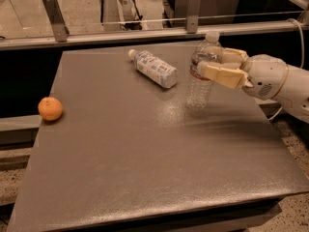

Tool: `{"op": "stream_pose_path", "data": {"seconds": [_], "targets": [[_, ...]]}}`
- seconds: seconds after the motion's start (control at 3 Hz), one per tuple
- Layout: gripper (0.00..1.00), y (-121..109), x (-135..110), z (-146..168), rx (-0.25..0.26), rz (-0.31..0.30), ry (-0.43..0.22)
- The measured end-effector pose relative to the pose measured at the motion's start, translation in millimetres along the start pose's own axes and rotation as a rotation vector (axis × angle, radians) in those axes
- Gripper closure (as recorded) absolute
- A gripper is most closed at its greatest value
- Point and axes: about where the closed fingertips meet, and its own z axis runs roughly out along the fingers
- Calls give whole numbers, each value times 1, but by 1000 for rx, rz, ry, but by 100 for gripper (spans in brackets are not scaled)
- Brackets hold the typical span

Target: Place water bottle upright

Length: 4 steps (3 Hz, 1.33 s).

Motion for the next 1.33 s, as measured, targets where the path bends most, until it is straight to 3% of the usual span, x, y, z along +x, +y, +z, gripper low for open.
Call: {"op": "stream_pose_path", "data": {"seconds": [0.33, 0.67, 1.0, 1.33], "targets": [[100, 4, 5, 6, -20, -12, 1], [82, 9, 10, 12, -31, -24, 15], [51, 15, 20, 17, -47, -23, 24], [28, 19, 27, 19, -58, -11, 23]]}}
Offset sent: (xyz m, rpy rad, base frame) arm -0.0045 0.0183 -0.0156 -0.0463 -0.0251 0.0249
